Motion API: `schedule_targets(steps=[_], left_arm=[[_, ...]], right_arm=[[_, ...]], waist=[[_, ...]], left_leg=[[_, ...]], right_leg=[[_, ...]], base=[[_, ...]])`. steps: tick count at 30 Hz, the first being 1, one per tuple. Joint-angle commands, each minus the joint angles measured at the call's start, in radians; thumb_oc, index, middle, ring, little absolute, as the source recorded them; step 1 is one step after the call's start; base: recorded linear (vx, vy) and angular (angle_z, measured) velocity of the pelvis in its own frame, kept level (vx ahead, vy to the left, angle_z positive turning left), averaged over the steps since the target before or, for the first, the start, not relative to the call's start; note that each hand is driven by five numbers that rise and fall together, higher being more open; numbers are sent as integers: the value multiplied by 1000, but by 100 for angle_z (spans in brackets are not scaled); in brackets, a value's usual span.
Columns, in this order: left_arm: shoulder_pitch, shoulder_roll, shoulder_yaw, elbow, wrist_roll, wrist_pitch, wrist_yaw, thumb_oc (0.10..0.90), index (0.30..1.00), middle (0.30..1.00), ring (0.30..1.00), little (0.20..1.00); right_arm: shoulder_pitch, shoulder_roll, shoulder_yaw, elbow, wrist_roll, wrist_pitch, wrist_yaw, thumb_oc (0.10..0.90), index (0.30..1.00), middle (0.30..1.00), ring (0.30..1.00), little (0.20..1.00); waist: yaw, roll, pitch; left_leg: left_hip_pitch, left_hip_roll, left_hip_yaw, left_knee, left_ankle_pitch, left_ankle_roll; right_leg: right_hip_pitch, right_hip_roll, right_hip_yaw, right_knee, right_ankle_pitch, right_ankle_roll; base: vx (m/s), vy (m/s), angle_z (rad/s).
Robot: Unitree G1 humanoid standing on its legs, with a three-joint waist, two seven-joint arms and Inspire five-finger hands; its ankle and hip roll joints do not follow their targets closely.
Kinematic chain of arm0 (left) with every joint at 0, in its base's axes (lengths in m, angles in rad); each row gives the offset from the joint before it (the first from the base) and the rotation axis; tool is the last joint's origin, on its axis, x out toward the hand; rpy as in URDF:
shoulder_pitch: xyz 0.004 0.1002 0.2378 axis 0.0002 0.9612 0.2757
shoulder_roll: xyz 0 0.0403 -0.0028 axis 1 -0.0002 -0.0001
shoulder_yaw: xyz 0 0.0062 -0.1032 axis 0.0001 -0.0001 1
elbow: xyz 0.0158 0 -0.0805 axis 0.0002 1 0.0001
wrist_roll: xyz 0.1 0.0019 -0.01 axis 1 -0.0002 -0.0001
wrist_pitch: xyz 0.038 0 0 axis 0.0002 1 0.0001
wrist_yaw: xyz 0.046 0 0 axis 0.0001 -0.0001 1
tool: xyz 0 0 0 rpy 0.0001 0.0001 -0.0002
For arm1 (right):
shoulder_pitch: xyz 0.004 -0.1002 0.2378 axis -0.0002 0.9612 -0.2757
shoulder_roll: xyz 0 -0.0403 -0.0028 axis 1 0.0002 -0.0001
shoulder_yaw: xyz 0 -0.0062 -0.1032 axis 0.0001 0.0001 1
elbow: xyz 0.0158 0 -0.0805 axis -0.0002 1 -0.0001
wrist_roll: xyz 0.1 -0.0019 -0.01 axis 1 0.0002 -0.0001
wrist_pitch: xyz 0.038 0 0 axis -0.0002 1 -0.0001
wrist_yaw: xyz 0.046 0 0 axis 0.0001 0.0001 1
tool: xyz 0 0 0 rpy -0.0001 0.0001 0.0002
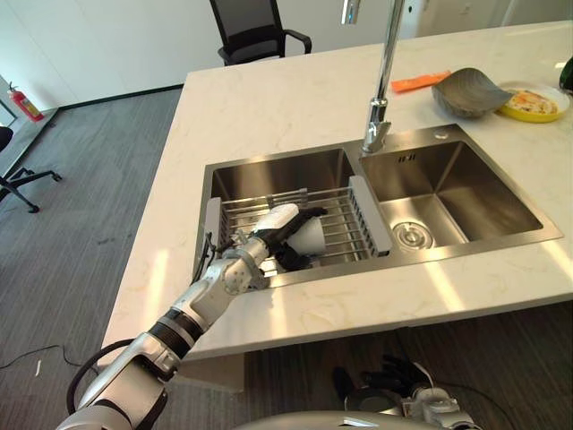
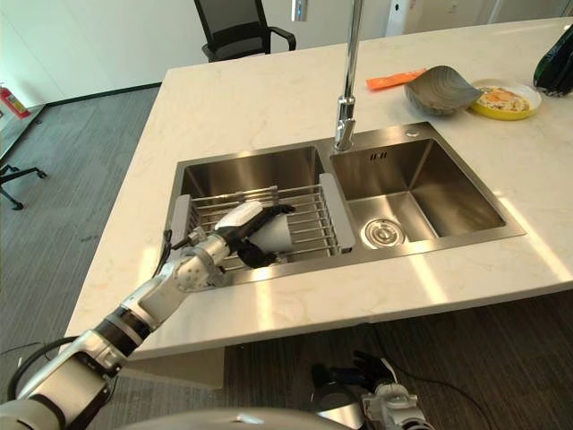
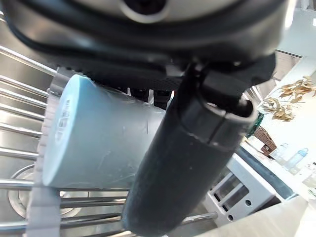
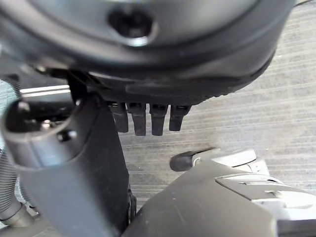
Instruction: Place the dishes in the dishwasher.
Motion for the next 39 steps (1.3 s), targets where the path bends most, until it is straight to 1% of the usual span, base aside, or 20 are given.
schedule_targets(steps=[1, 9, 10, 11, 12, 20, 21, 22, 25, 26, 28, 29, 30, 32, 33, 34, 36, 37, 38, 39], left_arm=[[-171, 3, 37, 52, 22, -14, 78, 800, 900, 900, 900, 900], [-158, 17, 49, 140, 32, 15, 69, 800, 900, 900, 900, 900], [-157, 21, 41, 154, 41, 22, 59, 590, 585, 585, 585, 585], [-158, 21, 41, 154, 41, 22, 59, 478, 418, 418, 418, 418], [-157, 20, 38, 172, 46, 34, 47, 400, 300, 300, 300, 300], [-138, 27, 56, 147, 64, 23, 77, 400, 300, 300, 300, 300], [-126, 47, 78, 54, 53, -36, 130, 400, 300, 300, 300, 300], [-114, 53, 91, 19, 42, -63, 158, 400, 300, 300, 300, 300], [-102, 62, 105, -18, 21, -85, 186, 400, 300, 300, 300, 300], [-93, 65, 140, -81, -24, -106, 213, 400, 300, 300, 300, 300], [-45, 51, 257, -243, -101, -136, 282, 400, 300, 300, 300, 300], [-44, 51, 258, -244, -101, -136, 282, 400, 300, 300, 300, 300], [3, 4, 347, -320, -191, -155, 344, 400, 300, 300, 300, 300], [24, -13, 380, -352, -231, -165, 359, 400, 300, 300, 300, 300], [54, -40, 442, -420, -301, -194, 382, 400, 300, 300, 300, 300], [69, -52, 471, -456, -345, -207, 386, 400, 300, 300, 300, 300], [85, -60, 499, -484, -375, -214, 391, 400, 300, 300, 300, 300], [117, -54, 547, -514, -378, -222, 408, 400, 300, 300, 300, 300], [119, -55, 548, -516, -378, -221, 408, 400, 300, 300, 300, 300], [165, -26, 614, -536, -350, -233, 440, 400, 300, 300, 300, 300]], right_arm=[[18, 36, 62, 11, 0, -1, 16, 800, 900, 900, 900, 900], [20, 43, 76, 36, -19, 12, 34, 800, 900, 900, 900, 900], [17, 41, 77, 45, -21, 17, 40, 800, 900, 900, 900, 900], [17, 41, 76, 45, -21, 17, 41, 800, 900, 900, 900, 900], [18, 41, 77, 49, -22, 23, 46, 800, 900, 900, 900, 900], [20, 40, 76, 39, -17, 18, 53, 800, 900, 900, 900, 900], [18, 41, 75, 28, -10, 8, 50, 800, 900, 900, 900, 900], [14, 42, 81, 22, -7, 1, 48, 800, 900, 900, 900, 900], [6, 38, 86, 14, -1, -8, 42, 800, 900, 900, 900, 900], [4, 39, 87, 10, 1, -12, 34, 800, 900, 900, 900, 900], [16, 47, 76, 4, 3, -21, 23, 800, 900, 900, 900, 900], [16, 47, 77, 4, 3, -21, 24, 800, 900, 900, 900, 900], [17, 50, 66, 3, 5, -22, 10, 800, 900, 900, 900, 900], [19, 49, 65, 1, 6, -23, 4, 800, 900, 900, 900, 900], [23, 49, 60, -5, 3, -22, -1, 800, 900, 900, 900, 900], [25, 48, 58, -6, 3, -21, -3, 800, 900, 900, 900, 900], [25, 44, 59, -8, 2, -21, -5, 800, 900, 900, 900, 900], [22, 39, 54, -12, 0, -21, -7, 800, 900, 900, 900, 900], [23, 39, 55, -12, 0, -21, -7, 800, 900, 900, 900, 900], [10, 36, 46, -11, 7, -24, -6, 800, 900, 900, 900, 900]], waist=[[0, -45, -27], [13, -50, -27], [18, -52, -28], [18, -52, -28], [22, -52, -30], [32, -57, -32], [40, -59, -31], [42, -61, -32], [43, -64, -33], [48, -66, -35], [60, -73, -37], [60, -74, -36], [71, -81, -33], [73, -81, -38], [87, -83, -39], [92, -84, -40], [96, -84, -40], [109, -85, -40], [108, -85, -40], [130, -84, -36]], left_leg=[[-19, 13, -76, 22, 0, -18], [-19, 12, -67, 17, -1, -15], [-17, 13, -66, 15, -2, -15], [-17, 12, -66, 15, -3, -15], [-16, 12, -70, 14, -4, -14], [-15, 7, -87, 11, -7, -13], [-16, 6, -94, 10, -7, -13], [-17, 4, -97, 10, -7, -13], [-19, 3, -102, 9, -6, -13], [-23, 2, -106, 8, -4, -14], [-29, 1, -121, 7, -3, -13], [-35, 1, -120, 7, 8, -14], [-39, -1, -128, 7, 11, -14], [-42, -1, -132, 6, 7, -13], [-48, -2, -139, 7, 7, -13], [-49, -2, -142, 7, 7, -13], [-52, -4, -148, 7, 8, -13], [-56, -3, -157, 6, 9, -15], [-56, -3, -158, 7, 9, -15], [-66, -1, -170, 8, 15, -20]], right_leg=[[101, -34, -6, 17, -198, 40], [95, -33, -12, 17, -193, 43], [97, -33, -16, 17, -193, 44], [97, -33, -16, 17, -193, 44], [101, -36, -23, 17, -196, 44], [114, -41, -47, 17, -206, 45], [116, -43, -50, 17, -208, 44], [118, -44, -53, 17, -209, 45], [120, -47, -58, 17, -210, 45], [119, -49, -62, 17, -210, 45], [120, -53, -77, 17, -212, 43], [115, -53, -76, 17, -202, 41], [116, -55, -85, 17, -201, 38], [115, -56, -89, 17, -206, 38], [117, -57, -99, 17, -209, 36], [117, -57, -103, 17, -210, 36], [118, -57, -108, 17, -212, 35], [120, -58, -116, 17, -216, 33], [120, -58, -117, 17, -216, 33], [119, -58, -129, 17, -219, 31]], base=[[0, -3, 4], [-2, -1, 3], [0, 0, 0], [0, 0, 0], [0, 0, 0], [4, 1, 2], [7, 4, 4], [8, 5, 3], [8, 6, 13], [16, -2, 21], [-2, -14, 14], [-38, -32, 16], [-26, -31, 20], [17, -18, 12], [14, -18, 9], [14, -17, 11], [6, -14, 15], [5, -21, 18], [-6, -51, 18], [-7, -34, 14]])
